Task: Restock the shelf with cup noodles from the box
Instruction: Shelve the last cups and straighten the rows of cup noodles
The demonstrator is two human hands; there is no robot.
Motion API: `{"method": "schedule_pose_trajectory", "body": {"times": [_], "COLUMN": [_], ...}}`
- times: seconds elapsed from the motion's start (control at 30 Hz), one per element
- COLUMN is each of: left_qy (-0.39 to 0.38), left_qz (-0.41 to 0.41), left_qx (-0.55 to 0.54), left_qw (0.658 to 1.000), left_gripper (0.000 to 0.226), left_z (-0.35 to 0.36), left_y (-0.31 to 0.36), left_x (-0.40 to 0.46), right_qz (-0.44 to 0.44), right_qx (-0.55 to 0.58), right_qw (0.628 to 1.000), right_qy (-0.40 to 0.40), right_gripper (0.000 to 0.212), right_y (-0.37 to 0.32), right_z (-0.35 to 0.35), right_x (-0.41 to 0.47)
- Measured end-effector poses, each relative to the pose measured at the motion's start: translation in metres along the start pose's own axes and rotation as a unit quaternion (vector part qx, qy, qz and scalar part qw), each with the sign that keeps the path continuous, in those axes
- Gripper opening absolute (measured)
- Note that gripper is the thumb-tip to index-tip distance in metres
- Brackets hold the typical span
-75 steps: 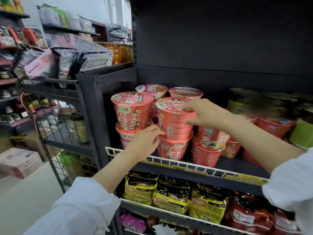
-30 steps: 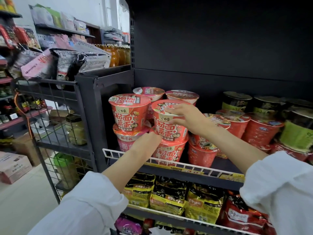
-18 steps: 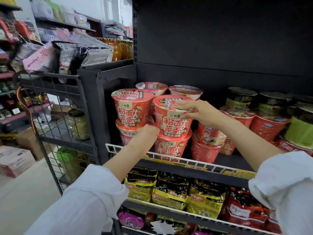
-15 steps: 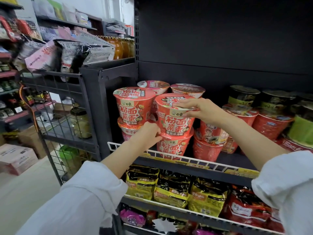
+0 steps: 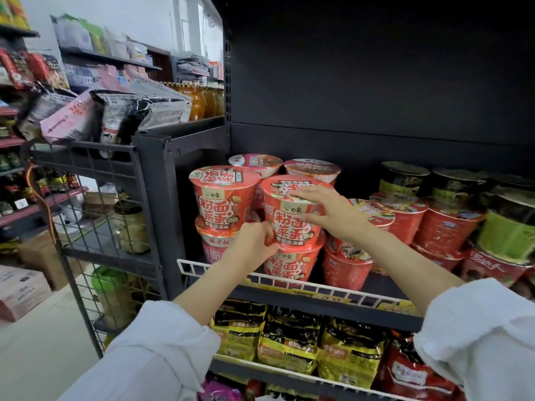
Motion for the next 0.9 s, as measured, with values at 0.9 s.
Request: {"method": "schedule_pose_trajectory", "body": {"times": [0.9], "left_qy": [0.057], "left_qz": [0.009], "left_qx": [-0.003], "left_qw": [0.998], "left_gripper": [0.022], "left_z": [-0.024], "left_y": [0.045], "left_x": [-0.017], "right_qz": [0.033], "right_qx": [-0.052], "right_qw": [0.998], "right_qy": [0.028], "right_gripper": [0.061], "right_y": [0.011], "right_z": [-0.009], "right_x": [-0.026]}}
Point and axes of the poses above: each hand's wrist, its own x-axis towards the middle knuckle, its own z-axis out of the palm, y = z × x, the point moved 1 cm from there along x, towards the middle knuckle, and after that the axes turned 7 degrees about x, right-handed, at the moved point
